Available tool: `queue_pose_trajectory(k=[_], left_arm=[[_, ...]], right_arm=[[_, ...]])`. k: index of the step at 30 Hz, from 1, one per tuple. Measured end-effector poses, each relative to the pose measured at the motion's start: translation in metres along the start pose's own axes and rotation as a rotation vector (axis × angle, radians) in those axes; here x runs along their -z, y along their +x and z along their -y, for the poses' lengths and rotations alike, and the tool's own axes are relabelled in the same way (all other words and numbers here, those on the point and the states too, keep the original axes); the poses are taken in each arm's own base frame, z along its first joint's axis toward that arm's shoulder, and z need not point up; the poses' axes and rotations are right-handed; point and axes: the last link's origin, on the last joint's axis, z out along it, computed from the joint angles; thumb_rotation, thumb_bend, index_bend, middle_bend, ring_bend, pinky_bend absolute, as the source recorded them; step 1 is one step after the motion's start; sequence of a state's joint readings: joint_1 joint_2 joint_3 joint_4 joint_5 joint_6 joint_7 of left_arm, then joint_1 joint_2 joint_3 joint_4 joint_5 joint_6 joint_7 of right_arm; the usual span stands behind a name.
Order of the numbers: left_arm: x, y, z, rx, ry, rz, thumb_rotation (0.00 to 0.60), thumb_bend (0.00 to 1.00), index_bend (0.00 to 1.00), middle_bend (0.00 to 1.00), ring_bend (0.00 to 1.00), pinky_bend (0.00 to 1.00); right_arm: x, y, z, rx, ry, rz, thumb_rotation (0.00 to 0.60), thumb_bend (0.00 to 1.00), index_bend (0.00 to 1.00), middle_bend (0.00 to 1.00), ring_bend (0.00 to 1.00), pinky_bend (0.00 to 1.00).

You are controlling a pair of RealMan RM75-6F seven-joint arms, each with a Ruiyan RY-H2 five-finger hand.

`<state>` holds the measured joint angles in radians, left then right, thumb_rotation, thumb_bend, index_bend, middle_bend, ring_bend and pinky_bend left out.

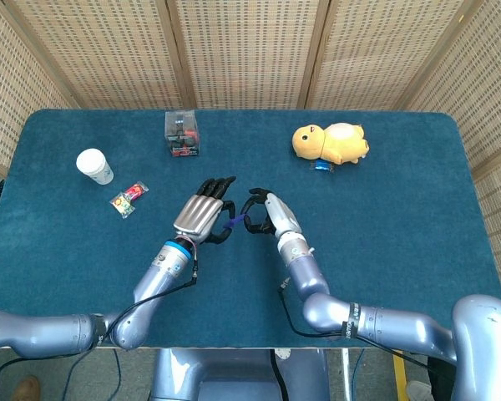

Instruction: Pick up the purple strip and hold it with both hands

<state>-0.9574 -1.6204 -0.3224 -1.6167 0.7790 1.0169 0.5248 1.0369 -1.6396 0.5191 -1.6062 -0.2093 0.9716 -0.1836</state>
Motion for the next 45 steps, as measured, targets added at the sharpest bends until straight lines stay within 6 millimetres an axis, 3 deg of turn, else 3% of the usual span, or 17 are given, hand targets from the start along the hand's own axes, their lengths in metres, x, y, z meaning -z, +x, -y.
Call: queue_pose_trajectory(k=[29,45], left_arm=[[-0.001,0.002,0.006,-0.01,0.031,-0.019,0.6,0.46,0.68,0.0,0.0,0.0],[0.001,0.021,0.013,0.025,0.047,-0.061,0.6,0.47,0.7,0.0,0.0,0.0]], right_arm=[[-0.002,0.004,-0.012,0.025,-0.022,-0.007,0.6,0.64,0.71,0.23,0.0,0.0],[-0.002,0.006,-0.023,0.034,-0.038,-0.015,0.6,0.65,0.76,0.23,0.0,0.0]])
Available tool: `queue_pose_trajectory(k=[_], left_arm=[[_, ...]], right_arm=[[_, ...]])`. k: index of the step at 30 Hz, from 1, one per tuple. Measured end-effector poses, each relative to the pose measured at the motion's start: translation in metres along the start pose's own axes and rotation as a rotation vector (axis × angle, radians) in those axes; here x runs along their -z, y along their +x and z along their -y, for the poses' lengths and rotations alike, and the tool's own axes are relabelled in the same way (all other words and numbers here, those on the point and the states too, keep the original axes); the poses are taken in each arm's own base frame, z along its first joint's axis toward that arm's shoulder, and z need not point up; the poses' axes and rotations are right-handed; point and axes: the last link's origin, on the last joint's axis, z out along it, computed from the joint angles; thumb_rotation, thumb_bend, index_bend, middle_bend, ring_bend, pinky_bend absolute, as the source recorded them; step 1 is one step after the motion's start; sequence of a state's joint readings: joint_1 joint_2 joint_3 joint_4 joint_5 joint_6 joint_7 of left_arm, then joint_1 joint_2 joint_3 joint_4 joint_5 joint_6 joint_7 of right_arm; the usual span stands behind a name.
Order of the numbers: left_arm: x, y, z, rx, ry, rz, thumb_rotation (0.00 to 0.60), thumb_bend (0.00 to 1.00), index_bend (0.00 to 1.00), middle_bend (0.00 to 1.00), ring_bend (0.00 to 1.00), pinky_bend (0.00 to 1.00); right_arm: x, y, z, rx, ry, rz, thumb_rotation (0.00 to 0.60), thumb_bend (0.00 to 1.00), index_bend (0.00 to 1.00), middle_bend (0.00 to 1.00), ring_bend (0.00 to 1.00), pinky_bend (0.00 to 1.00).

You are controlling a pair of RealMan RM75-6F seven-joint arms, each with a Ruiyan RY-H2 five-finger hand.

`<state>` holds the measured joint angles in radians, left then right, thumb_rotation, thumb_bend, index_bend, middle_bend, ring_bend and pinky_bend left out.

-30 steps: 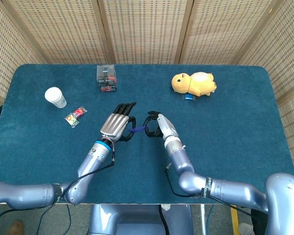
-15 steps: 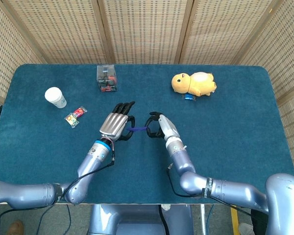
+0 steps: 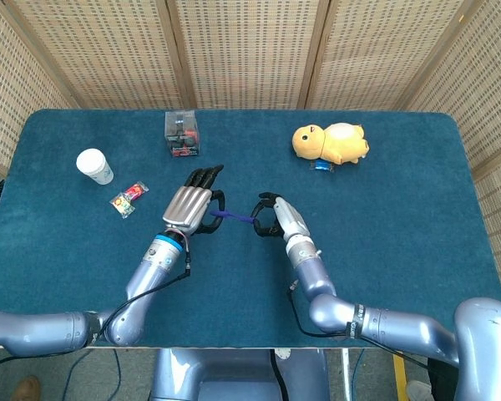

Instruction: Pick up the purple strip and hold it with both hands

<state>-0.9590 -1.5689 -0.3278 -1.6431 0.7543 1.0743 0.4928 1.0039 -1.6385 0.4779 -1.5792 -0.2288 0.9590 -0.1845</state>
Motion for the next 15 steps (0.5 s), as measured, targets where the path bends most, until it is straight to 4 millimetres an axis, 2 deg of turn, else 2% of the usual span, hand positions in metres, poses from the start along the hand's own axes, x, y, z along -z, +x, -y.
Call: queue_pose_trajectory(k=[8,15], left_arm=[[0.003,0.021,0.008,0.022,0.013,-0.045,0.6,0.46,0.7,0.0,0.0,0.0],[0.009,0.049,0.025,0.033,0.046,-0.097,0.6,0.46,0.7,0.0,0.0,0.0]], right_arm=[[0.002,0.003,-0.008,0.006,-0.014,-0.012,0.6,0.65,0.76,0.23,0.0,0.0],[0.006,0.008,-0.015,0.001,-0.025,-0.024,0.6,0.65,0.76,0.23,0.0,0.0]])
